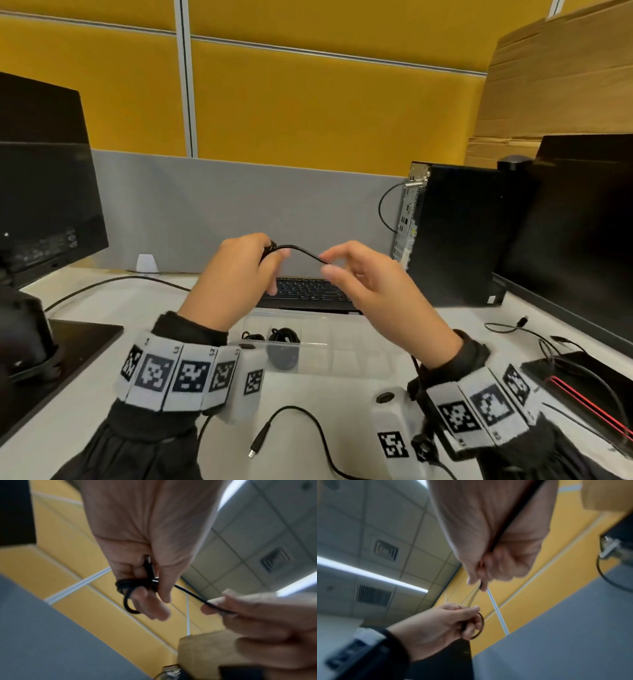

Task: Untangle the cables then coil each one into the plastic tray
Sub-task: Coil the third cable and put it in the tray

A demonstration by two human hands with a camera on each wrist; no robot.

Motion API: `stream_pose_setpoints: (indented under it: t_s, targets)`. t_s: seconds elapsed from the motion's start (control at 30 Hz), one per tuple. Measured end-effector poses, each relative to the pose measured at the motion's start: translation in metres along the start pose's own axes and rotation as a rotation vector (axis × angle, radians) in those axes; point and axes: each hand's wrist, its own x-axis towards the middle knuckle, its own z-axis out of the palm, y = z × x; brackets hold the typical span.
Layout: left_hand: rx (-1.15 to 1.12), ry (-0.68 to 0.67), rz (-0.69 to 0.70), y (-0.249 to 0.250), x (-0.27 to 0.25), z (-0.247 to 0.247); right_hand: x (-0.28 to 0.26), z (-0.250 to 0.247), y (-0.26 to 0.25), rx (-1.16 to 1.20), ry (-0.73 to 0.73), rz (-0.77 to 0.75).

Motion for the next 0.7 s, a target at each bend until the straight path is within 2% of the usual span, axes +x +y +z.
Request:
stream_pose_setpoints:
  t_s: [0.07,0.17,0.2,0.27,0.37,0.47,0.57,0.63,0.7]
  targets:
    - [-0.246,-0.121,0.027,0.007,-0.004,-0.007,0.010,-0.005,0.005,-0.102,0.210,-0.123]
    - [-0.664,-0.281,0.073,0.018,-0.010,-0.014,0.024,-0.010,0.011,-0.184,0.357,-0.173]
    - [-0.790,-0.296,0.089,0.021,-0.011,-0.014,0.027,-0.008,0.012,-0.215,0.344,-0.168]
    - [-1.067,-0.277,0.090,0.026,-0.012,-0.012,0.025,0.002,0.013,-0.220,0.218,-0.168]
    - [-1.377,-0.183,0.054,0.029,-0.010,-0.005,0.013,0.017,0.014,-0.153,0.034,-0.147]
    - [-1.383,-0.044,0.064,0.030,-0.005,0.004,0.001,0.017,0.013,-0.182,-0.148,-0.128]
    - [-1.191,0.102,0.097,0.026,-0.001,0.014,-0.013,0.016,0.006,-0.238,-0.342,-0.147]
    - [-0.998,0.117,0.107,0.022,0.001,0.020,-0.019,0.012,0.003,-0.333,-0.340,-0.192]
    - [-0.825,0.073,0.099,0.017,0.000,0.026,-0.016,0.000,0.002,-0.413,-0.196,-0.247]
